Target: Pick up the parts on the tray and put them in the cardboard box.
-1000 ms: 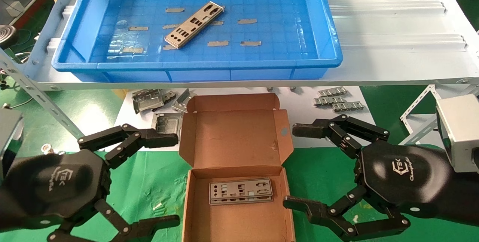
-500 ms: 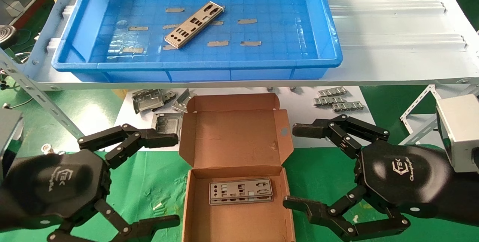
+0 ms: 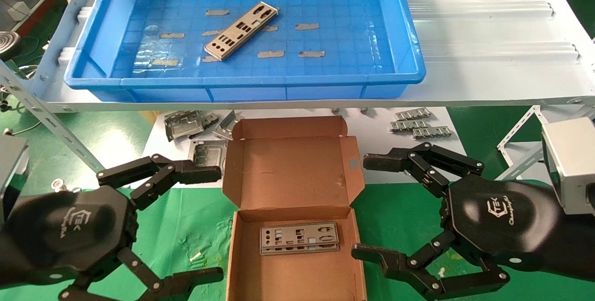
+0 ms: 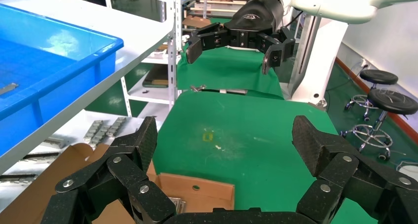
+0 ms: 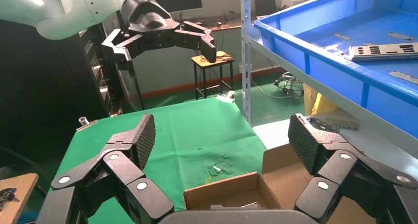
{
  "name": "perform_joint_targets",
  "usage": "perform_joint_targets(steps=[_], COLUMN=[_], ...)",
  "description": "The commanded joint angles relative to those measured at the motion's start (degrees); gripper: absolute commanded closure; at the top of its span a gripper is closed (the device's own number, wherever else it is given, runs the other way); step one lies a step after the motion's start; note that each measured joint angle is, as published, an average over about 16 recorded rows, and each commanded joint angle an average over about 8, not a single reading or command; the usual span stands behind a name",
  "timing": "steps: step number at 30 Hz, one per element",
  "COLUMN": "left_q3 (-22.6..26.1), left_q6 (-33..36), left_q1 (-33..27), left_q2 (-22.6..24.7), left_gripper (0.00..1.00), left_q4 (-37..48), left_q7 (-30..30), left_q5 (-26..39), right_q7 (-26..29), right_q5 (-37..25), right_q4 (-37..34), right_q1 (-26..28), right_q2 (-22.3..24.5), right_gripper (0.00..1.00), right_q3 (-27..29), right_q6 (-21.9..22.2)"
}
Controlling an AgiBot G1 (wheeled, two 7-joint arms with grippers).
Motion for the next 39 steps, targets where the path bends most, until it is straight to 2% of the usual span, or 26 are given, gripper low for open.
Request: perform_joint_targets(steps=[1, 8, 16, 39], left_q3=[0.0, 0.0, 0.0, 0.0], left_q6=[0.0, 0.0, 0.0, 0.0], left_q1=[0.0, 0.0, 0.0, 0.0], left_q2=[0.0, 0.0, 0.0, 0.0], left_gripper=[0.0, 0.0, 0.0, 0.0], left_q4=[0.0, 0.0, 0.0, 0.0], left_q7=[0.0, 0.0, 0.0, 0.0], left_q5=[0.0, 0.0, 0.0, 0.0], right_q7=[0.0, 0.0, 0.0, 0.0], right_q5=[0.0, 0.0, 0.0, 0.0], right_q4=[0.0, 0.0, 0.0, 0.0], right_q1=[0.0, 0.0, 0.0, 0.0], right_q2=[0.0, 0.0, 0.0, 0.0], right_gripper=[0.0, 0.01, 1.0, 1.0], right_q3=[0.0, 0.0, 0.0, 0.0], right_q6=[0.0, 0.0, 0.0, 0.0])
